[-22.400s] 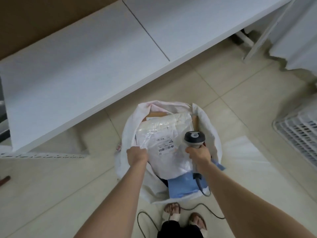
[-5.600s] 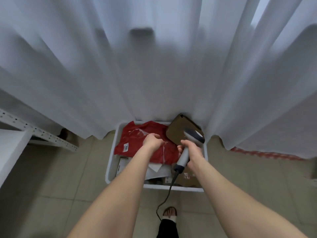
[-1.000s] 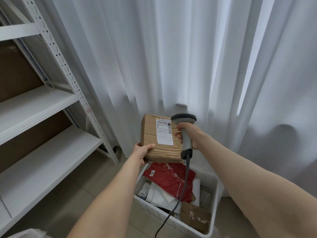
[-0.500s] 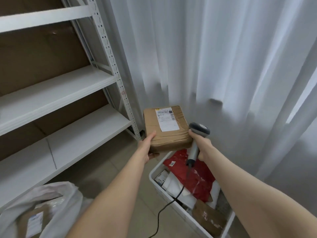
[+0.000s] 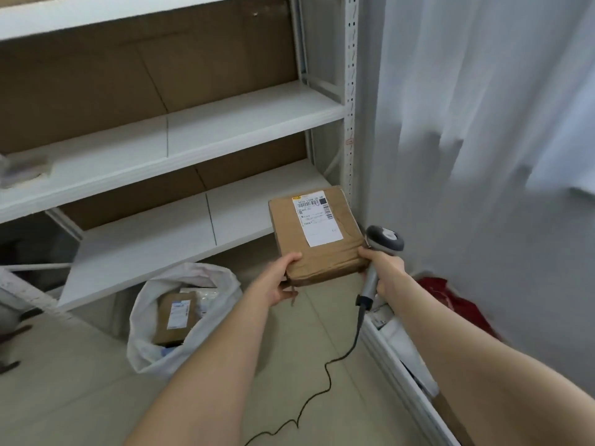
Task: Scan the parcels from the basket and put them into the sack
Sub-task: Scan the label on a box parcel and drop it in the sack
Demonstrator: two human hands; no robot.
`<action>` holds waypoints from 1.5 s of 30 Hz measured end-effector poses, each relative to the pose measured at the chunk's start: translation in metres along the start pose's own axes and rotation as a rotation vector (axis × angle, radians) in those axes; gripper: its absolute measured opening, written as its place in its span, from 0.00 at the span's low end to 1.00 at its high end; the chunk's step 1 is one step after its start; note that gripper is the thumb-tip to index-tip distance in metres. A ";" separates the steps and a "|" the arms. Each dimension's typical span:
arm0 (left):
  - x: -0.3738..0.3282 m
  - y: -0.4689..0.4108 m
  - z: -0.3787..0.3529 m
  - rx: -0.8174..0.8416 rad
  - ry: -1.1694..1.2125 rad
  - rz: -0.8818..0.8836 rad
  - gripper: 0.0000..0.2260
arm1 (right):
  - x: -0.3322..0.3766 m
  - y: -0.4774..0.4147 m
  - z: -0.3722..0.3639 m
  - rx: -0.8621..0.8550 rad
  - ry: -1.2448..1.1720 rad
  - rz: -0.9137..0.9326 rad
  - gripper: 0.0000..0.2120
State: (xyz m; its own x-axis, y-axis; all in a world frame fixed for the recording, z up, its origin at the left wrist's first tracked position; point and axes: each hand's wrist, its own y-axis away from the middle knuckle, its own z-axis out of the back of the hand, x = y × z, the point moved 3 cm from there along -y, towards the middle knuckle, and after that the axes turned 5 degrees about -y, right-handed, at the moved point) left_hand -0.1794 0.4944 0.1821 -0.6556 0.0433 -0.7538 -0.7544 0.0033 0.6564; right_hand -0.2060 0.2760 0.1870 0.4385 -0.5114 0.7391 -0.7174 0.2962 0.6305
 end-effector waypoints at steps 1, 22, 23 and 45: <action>0.002 0.000 0.022 -0.017 0.012 0.002 0.09 | -0.010 0.003 -0.020 0.006 0.014 -0.009 0.18; 0.025 -0.086 0.358 -0.302 0.188 0.053 0.12 | -0.203 -0.040 -0.339 0.127 0.156 -0.172 0.26; 0.024 -0.098 0.367 -0.316 0.184 0.060 0.12 | -0.207 -0.050 -0.349 0.127 0.163 -0.179 0.25; 0.052 -0.335 0.533 -0.436 -0.378 0.165 0.33 | -0.360 -0.182 -0.507 0.000 0.180 -0.397 0.08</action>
State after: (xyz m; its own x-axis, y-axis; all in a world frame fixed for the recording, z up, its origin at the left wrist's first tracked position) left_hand 0.0554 1.0280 -0.0610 -0.7688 0.3609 -0.5278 -0.6394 -0.4402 0.6304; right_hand 0.0412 0.8155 -0.0737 0.7679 -0.4366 0.4687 -0.4738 0.1051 0.8743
